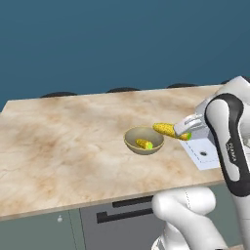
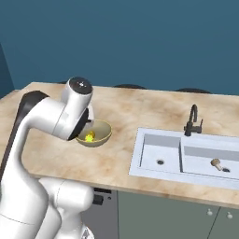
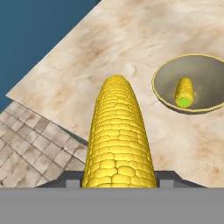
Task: Pick the corns from the cabinet and place them in one bowl. Pick the mushroom from the sink and place it in the other bowl.
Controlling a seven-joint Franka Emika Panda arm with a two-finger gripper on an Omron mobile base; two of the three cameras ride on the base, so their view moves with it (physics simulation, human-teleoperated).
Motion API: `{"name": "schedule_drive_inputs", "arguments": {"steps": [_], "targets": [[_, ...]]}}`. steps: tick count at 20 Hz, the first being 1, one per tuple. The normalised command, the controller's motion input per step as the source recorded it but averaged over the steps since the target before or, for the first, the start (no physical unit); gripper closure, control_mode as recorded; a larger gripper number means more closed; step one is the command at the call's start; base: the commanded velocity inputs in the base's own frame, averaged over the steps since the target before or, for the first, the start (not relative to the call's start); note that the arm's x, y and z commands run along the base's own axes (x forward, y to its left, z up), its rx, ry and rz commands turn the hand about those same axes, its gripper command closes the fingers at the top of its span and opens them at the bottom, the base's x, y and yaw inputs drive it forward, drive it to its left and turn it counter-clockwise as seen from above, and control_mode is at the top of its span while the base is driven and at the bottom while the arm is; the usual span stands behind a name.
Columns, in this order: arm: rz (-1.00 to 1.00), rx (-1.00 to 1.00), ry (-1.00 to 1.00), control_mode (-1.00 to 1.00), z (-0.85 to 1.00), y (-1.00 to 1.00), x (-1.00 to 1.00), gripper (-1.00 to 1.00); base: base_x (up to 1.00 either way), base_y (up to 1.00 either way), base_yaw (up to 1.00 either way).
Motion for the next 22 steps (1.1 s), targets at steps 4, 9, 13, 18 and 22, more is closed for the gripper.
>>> {"name": "schedule_drive_inputs", "arguments": {"steps": [4,9,13,18,22], "targets": [[0.00,0.00,0.24,-1.00,-0.02,-0.05,0.45,1.00,0.00,0.00,0.00],[0.00,0.00,0.01,-1.00,-0.17,-0.08,0.41,1.00,0.00,0.00,0.00],[-0.01,0.00,0.00,-1.00,-0.21,-0.09,0.48,1.00,0.00,0.00,0.00],[-0.03,0.00,0.00,-1.00,-0.30,-0.06,0.47,1.00,0.00,0.00,0.00],[-0.03,0.00,0.00,-1.00,-0.33,-0.06,0.48,1.00,0.00,0.00,0.00]]}}
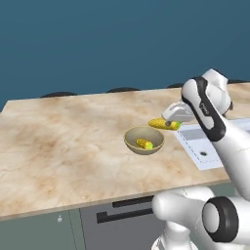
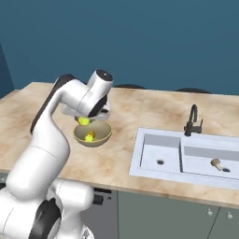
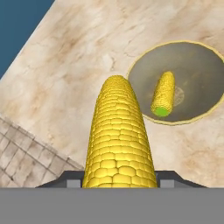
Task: Pick the corns from the cabinet and place them in one bowl. Pick the mushroom from the sink and place it in the other bowl.
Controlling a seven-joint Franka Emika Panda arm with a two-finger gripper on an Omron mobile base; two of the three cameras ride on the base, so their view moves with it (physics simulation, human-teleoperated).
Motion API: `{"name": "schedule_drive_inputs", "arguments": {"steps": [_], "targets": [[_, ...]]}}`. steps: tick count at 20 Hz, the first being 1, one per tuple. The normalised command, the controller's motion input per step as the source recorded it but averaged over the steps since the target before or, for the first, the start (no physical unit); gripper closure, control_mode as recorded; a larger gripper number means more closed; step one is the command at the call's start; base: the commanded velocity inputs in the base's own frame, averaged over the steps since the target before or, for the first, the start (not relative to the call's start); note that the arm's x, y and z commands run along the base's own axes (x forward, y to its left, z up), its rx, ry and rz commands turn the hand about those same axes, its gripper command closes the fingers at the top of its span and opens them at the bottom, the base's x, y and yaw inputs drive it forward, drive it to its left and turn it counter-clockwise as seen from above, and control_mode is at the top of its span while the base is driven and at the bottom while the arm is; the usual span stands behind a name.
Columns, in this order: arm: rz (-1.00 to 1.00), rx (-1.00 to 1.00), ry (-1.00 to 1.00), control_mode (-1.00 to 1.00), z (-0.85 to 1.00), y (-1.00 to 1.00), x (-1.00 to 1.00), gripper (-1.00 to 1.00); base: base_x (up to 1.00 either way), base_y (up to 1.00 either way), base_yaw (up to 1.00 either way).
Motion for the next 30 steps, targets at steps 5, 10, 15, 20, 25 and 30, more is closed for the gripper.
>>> {"name": "schedule_drive_inputs", "arguments": {"steps": [5,10,15,20,25,30], "targets": [[-0.03,0.00,0.04,-1.00,-0.29,-0.02,0.49,1.00,0.00,0.00,0.00],[-0.01,-0.02,0.04,-1.00,-0.24,0.00,0.47,1.00,0.00,0.00,0.00],[-0.01,-0.07,0.10,-1.00,-0.23,0.00,0.42,1.00,0.00,0.00,0.00],[0.00,-0.05,0.13,-1.00,-0.22,0.01,0.40,1.00,0.00,0.00,0.00],[0.00,-0.01,0.06,-1.00,-0.21,0.00,0.38,1.00,0.00,0.00,0.00],[-0.01,-0.02,0.00,-1.00,-0.24,0.01,0.35,1.00,0.00,0.00,0.00]]}}
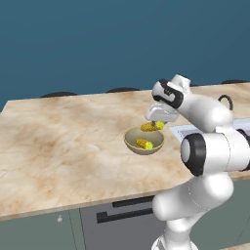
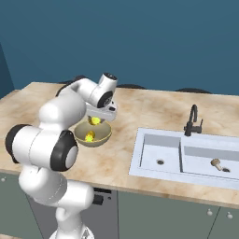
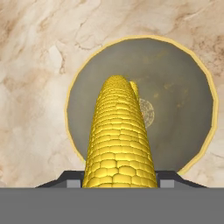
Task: Pick the corns from the cabinet and place them in one bowl. Pick the mushroom from the sink and place it in the other bowl.
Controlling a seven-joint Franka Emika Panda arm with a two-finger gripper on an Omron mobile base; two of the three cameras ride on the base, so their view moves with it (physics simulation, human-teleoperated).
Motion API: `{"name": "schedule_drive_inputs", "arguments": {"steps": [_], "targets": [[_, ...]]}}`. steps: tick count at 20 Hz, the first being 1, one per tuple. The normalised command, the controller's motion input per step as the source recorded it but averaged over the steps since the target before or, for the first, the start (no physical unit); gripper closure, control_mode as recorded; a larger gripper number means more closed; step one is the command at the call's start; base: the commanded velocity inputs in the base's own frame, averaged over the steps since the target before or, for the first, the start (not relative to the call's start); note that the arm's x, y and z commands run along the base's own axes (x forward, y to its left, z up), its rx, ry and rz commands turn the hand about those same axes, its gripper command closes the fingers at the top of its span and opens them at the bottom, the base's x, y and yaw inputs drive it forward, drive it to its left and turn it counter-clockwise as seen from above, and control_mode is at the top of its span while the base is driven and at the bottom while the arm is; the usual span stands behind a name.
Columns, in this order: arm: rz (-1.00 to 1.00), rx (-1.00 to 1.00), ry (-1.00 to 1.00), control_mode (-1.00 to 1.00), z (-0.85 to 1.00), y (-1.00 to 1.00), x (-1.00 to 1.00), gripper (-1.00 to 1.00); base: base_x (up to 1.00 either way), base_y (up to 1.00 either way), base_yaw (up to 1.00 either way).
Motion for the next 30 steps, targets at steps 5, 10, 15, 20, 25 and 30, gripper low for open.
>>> {"name": "schedule_drive_inputs", "arguments": {"steps": [5,10,15,20,25,30], "targets": [[-0.02,-0.02,0.00,-1.00,-0.26,0.01,0.30,1.00,0.00,0.00,0.00],[-0.02,0.00,0.00,-1.00,-0.22,0.00,0.23,1.00,0.00,0.00,0.00],[-0.03,0.00,0.01,-1.00,-0.19,-0.03,0.10,1.00,0.00,0.00,0.00],[-0.01,0.00,0.00,-1.00,-0.18,-0.03,0.10,1.00,0.00,0.00,0.00],[0.00,0.00,0.00,-1.00,-0.17,0.00,0.10,1.00,0.00,0.00,0.00],[-0.01,0.00,-0.01,-1.00,-0.13,0.00,0.09,1.00,0.00,0.00,0.00]]}}
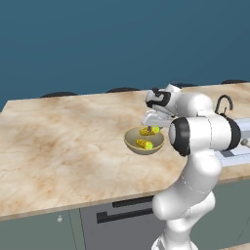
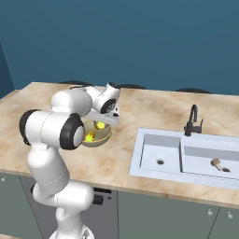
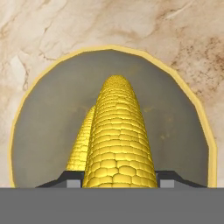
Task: Pick the corns from the cabinet and place them in one bowl. Pick the mushroom from the sink and place it in the other bowl.
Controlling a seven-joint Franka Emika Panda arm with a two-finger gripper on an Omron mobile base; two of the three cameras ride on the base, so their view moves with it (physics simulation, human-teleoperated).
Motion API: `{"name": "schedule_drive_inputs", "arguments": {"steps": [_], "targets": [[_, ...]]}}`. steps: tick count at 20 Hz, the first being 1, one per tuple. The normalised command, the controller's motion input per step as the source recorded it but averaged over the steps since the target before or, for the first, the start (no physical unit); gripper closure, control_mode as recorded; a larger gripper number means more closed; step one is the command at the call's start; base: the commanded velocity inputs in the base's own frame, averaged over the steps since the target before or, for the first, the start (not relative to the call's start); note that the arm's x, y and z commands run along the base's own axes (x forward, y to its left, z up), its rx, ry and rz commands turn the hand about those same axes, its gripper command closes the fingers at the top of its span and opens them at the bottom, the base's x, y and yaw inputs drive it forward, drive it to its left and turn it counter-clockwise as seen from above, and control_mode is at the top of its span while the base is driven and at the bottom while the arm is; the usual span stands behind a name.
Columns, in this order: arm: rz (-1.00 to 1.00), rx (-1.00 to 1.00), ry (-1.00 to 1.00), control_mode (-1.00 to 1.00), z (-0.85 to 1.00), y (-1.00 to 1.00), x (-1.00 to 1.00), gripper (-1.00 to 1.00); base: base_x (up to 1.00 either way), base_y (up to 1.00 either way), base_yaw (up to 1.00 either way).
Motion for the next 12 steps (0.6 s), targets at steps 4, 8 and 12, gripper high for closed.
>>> {"name": "schedule_drive_inputs", "arguments": {"steps": [4,8,12], "targets": [[-0.01,0.00,-0.02,-1.00,-0.12,0.00,0.11,1.00,0.00,0.00,0.00],[-0.02,0.00,-0.03,-1.00,-0.12,0.00,0.08,1.00,0.00,0.00,0.00],[-0.01,0.00,-0.05,-1.00,-0.09,0.00,0.00,1.00,0.00,0.00,0.00]]}}
